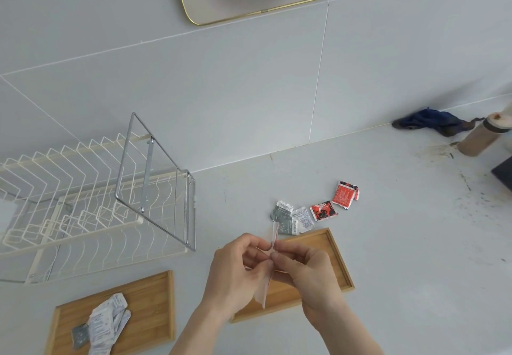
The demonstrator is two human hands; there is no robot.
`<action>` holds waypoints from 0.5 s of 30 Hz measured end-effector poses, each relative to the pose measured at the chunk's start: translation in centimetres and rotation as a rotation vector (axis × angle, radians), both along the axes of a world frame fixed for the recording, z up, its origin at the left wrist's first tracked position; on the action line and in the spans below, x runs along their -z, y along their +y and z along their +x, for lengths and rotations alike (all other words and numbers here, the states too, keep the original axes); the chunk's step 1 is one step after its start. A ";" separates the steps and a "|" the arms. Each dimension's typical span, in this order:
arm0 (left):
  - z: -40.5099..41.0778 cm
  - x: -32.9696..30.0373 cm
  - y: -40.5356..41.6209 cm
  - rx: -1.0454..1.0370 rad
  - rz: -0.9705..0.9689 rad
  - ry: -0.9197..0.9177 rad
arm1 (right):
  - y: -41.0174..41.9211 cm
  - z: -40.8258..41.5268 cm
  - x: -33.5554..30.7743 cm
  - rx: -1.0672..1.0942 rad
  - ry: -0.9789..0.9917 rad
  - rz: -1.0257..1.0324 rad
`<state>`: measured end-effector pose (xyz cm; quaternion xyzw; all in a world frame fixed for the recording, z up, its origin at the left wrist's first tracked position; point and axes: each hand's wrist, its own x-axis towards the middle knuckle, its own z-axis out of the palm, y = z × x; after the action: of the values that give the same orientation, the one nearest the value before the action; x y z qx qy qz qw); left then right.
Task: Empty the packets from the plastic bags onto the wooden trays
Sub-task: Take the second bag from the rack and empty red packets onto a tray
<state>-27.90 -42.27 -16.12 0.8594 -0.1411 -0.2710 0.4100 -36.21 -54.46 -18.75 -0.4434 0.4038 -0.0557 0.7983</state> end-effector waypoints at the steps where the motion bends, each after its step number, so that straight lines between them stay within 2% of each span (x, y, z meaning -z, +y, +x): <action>1: 0.0 -0.1 0.0 -0.012 -0.006 0.008 | 0.0 0.1 -0.2 -0.015 0.015 -0.058; 5: -0.2 -0.7 -0.2 -0.041 -0.001 0.003 | -0.2 0.4 -1.1 -0.129 0.101 -0.326; 8: 1.3 -1.1 0.9 -0.165 -0.003 -0.040 | -1.7 -0.1 -1.2 -0.136 0.204 -0.566; 10: 2.1 -1.6 1.8 -0.220 0.004 -0.064 | -2.9 -0.7 -1.5 -0.098 0.209 -0.645; 13: 1.8 -2.0 1.9 -0.176 0.061 -0.190 | -2.7 -0.8 -1.8 -0.129 0.151 -0.794; 15: 1.5 -2.0 1.7 -0.166 -0.034 -0.173 | -2.5 -0.4 -2.2 -0.148 0.116 -0.736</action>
<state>-26.41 -40.60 -14.16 0.8812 -0.1088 -0.1587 0.4317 -36.58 -56.91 -16.53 -0.7310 0.3680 -0.1142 0.5632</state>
